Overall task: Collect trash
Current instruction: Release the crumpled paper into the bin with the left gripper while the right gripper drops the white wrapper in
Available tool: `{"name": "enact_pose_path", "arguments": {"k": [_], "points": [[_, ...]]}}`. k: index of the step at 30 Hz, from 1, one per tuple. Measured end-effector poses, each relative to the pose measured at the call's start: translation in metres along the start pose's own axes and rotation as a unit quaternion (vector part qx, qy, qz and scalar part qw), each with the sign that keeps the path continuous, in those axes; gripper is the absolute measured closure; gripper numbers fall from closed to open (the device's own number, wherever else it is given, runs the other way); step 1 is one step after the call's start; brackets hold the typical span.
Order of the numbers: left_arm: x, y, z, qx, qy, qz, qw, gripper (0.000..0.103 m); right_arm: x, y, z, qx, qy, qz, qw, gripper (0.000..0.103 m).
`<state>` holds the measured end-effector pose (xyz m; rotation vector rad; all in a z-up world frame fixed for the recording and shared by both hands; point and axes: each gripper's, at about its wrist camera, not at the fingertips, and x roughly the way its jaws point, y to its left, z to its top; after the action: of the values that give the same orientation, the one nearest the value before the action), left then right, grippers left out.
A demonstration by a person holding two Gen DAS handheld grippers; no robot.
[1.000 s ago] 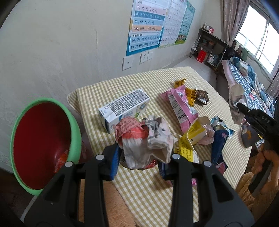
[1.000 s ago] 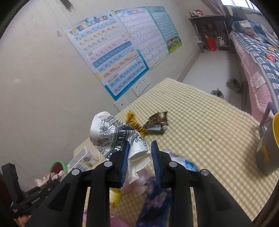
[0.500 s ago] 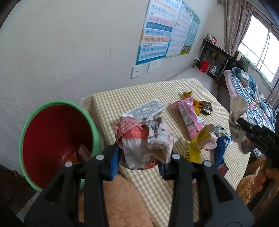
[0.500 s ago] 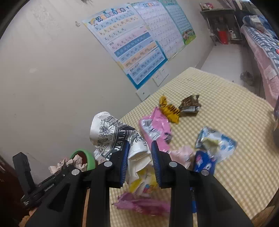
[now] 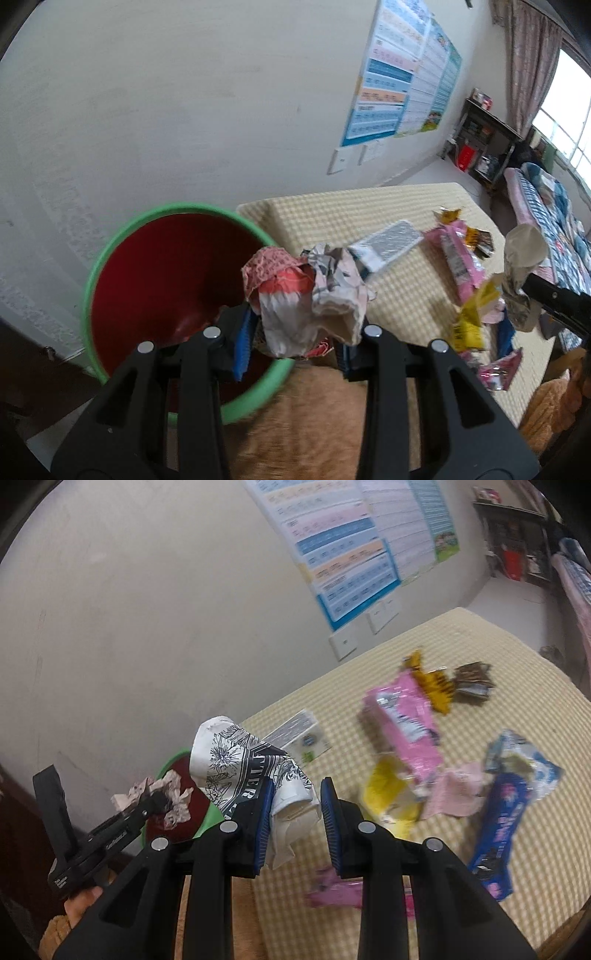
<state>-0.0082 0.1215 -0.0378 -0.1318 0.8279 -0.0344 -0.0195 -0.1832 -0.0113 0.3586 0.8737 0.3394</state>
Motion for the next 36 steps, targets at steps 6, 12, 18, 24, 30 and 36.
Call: {"name": "enact_pose_path", "arguments": {"k": [6,12,18,24,30,36], "points": [[0.002,0.037,0.002,-0.026,-0.005,0.035,0.999,0.069,0.029,0.04,0.003,-0.031,0.031,0.02,0.999,0.077],[0.008,0.065,-0.003,-0.053,0.002,0.053,0.9972,0.069,0.062,0.08,0.005,-0.066,0.06,0.041,0.995,0.077],[0.012,0.085,-0.009,-0.073,0.009,0.056,0.9957,0.069,0.093,0.11,0.001,-0.081,0.089,0.054,0.991,0.077],[0.016,0.094,-0.01,-0.08,0.014,0.06,0.9949,0.069,0.117,0.123,0.001,-0.073,0.107,0.062,0.99,0.077],[0.018,0.1,-0.013,-0.085,0.019,0.063,0.9942,0.069,0.136,0.134,0.006,-0.06,0.122,0.076,0.988,0.074],[0.02,0.104,-0.012,-0.088,0.022,0.071,0.9933,0.068,0.15,0.147,0.008,-0.066,0.13,0.092,0.985,0.069]]}}
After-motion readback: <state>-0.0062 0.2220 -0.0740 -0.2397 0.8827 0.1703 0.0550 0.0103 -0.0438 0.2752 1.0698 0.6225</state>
